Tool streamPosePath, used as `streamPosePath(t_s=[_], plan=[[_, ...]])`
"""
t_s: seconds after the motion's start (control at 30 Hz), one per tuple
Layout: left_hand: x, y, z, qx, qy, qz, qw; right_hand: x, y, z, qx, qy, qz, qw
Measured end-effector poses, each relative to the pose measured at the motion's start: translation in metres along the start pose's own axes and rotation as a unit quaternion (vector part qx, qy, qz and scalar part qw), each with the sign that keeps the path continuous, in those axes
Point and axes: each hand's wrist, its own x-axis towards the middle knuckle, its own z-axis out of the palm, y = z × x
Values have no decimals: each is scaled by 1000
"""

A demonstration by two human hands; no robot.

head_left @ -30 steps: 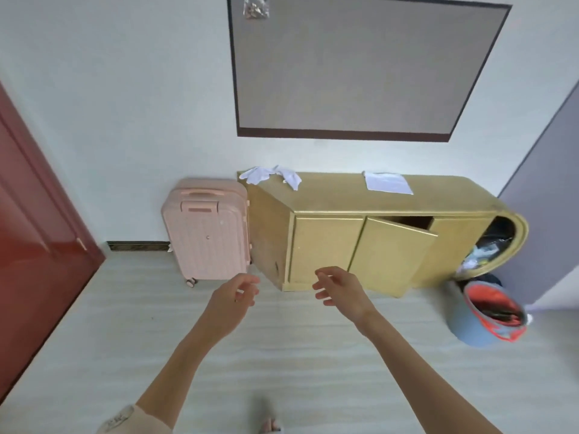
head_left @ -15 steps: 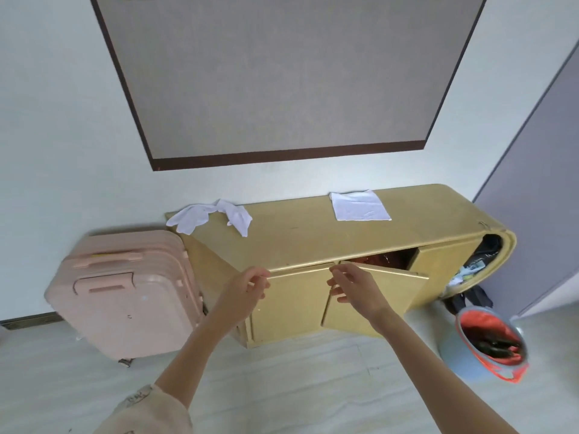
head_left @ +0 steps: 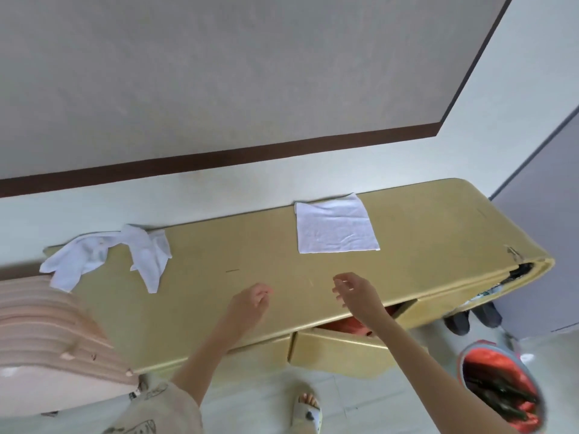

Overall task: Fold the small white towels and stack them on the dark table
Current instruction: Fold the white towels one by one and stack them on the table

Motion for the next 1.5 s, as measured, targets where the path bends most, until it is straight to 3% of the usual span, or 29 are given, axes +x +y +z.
streamPosePath(t_s=[0.1,0.33,0.53,0.63,0.77,1.0,1.2,1.37,1.5], plan=[[64,16,29,83,-53,7,995,64,15,-21,-93,-12,7,996],[186,17,83,232,-53,44,970,185,55,-37,-266,-52,9,963],[232,-1,110,318,-15,109,942,228,97,-33,-376,-96,-10,922],[230,-12,115,372,44,165,912,219,115,-21,-394,-12,-77,916],[198,-20,119,403,51,183,896,185,129,-4,-384,55,-150,909],[142,-51,112,319,-2,98,943,142,129,6,-426,15,-158,891],[128,-58,92,166,-19,35,985,133,114,10,-474,-14,-123,872],[111,-61,65,55,-27,-90,994,123,93,28,-388,-80,-106,912],[89,-70,37,-72,-80,-171,980,110,66,35,-261,-105,-86,956]])
